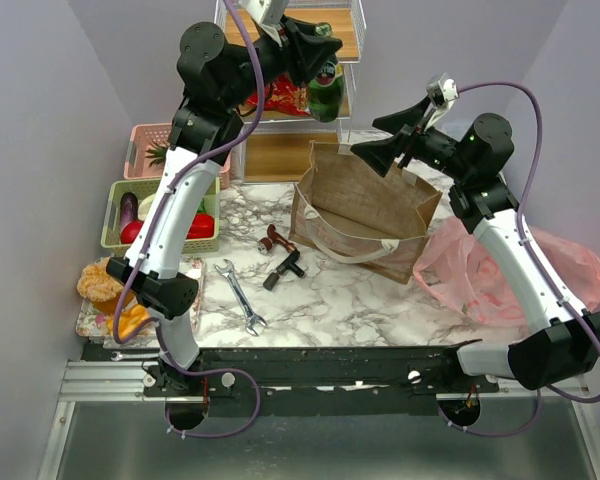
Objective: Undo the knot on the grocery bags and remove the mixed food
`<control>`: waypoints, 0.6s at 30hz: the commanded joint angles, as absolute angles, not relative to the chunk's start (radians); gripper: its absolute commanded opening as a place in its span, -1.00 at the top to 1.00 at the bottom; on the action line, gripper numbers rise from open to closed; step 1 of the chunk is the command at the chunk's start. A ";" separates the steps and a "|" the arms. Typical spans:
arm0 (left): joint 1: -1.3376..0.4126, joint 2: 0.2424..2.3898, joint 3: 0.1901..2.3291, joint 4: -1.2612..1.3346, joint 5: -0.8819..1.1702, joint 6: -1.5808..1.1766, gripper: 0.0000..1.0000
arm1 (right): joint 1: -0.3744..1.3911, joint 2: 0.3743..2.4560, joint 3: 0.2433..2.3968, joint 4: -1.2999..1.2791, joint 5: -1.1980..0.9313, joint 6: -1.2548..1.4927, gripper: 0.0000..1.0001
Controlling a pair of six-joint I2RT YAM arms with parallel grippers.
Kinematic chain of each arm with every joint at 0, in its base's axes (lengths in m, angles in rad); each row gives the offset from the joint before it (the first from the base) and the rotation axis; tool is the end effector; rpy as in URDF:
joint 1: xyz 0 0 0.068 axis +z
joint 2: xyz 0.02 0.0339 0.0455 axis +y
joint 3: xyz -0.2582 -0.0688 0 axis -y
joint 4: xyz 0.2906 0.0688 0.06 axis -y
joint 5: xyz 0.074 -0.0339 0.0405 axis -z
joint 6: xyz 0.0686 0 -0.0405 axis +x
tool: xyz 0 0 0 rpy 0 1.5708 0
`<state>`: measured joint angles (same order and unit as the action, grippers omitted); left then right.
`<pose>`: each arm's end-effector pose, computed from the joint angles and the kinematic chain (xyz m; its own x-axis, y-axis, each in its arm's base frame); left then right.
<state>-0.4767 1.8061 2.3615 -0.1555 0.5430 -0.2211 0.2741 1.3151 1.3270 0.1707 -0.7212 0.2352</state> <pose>0.3549 -0.2232 0.6205 0.1586 -0.2932 -0.9428 0.8717 0.4899 -0.0057 0.3420 0.1432 0.4496 -0.0230 0.1753 -0.9842 -0.8463 0.5207 0.1126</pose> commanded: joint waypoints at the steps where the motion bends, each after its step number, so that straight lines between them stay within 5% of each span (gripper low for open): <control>1: -0.430 1.849 2.466 0.118 0.331 -0.114 1.00 | 0.278 1.308 1.345 0.130 -0.685 0.201 -1.00; 18: -0.291 2.029 2.585 0.423 0.125 0.032 1.00 | 0.278 1.382 1.379 0.099 -0.716 0.216 -1.00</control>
